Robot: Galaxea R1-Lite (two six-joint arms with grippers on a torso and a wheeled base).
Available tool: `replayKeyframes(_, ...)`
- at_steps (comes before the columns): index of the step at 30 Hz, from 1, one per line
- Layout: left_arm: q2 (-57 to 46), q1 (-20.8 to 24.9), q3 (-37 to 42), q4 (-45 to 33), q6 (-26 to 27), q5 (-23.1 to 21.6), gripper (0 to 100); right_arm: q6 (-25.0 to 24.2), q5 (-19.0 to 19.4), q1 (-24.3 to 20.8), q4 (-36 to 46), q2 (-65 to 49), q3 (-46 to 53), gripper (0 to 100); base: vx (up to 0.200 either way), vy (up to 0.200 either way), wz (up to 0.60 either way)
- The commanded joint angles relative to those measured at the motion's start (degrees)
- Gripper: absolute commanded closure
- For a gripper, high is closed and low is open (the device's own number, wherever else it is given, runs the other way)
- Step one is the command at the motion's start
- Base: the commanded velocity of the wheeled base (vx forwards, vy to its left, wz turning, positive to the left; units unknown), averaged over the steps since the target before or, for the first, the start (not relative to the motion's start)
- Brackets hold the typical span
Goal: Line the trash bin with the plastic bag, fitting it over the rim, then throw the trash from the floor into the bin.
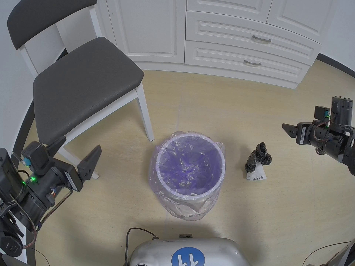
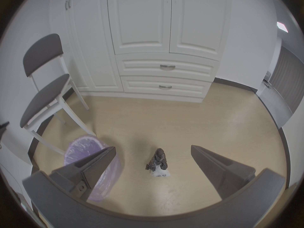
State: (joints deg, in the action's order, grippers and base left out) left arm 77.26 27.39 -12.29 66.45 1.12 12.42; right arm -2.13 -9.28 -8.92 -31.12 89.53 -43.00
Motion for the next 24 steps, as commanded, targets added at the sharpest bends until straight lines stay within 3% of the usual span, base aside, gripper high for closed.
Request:
replayKeyframes(1,-7.5,0.2,-4.1,-6.2,-0.3,0.1,0,-0.2,0.4,2.9,-0.2,12.5,-4.7,0,0.0,0.0,0.0)
replayKeyframes(5,-8.4,0.2,-5.8,-13.2,-1.8,-0.2,0,-0.8,0.4,4.4,-0.1,20.6,-9.4,0,0.0,0.0,0.0)
replayKeyframes(7,-7.7,0.2,-7.4,-15.7,-5.0,-0.3,0,-2.4,0.4,4.8,0.0,26.8,-12.9,0,0.0,0.0,0.0)
replayKeyframes(12,-6.7,-0.1,-8.0,-16.7,-6.0,-0.4,0,-3.3,0.4,5.7,-0.1,32.9,-16.6,0,0.0,0.0,0.0)
replayKeyframes(15,-5.4,0.0,-7.8,-16.6,-5.9,-0.5,0,-5.2,2.8,6.0,-0.2,39.1,-19.9,0,0.0,0.0,0.0)
replayKeyframes(18,-5.5,0.6,-7.8,-16.5,-5.9,-0.5,0,-7.4,5.0,6.0,-0.2,40.0,-21.0,0,0.0,0.0,0.0)
replayKeyframes(24,-6.3,2.7,-7.8,-16.5,-5.7,-0.4,0,-8.4,5.1,6.4,-0.3,41.4,-22.3,0,0.0,0.0,0.0)
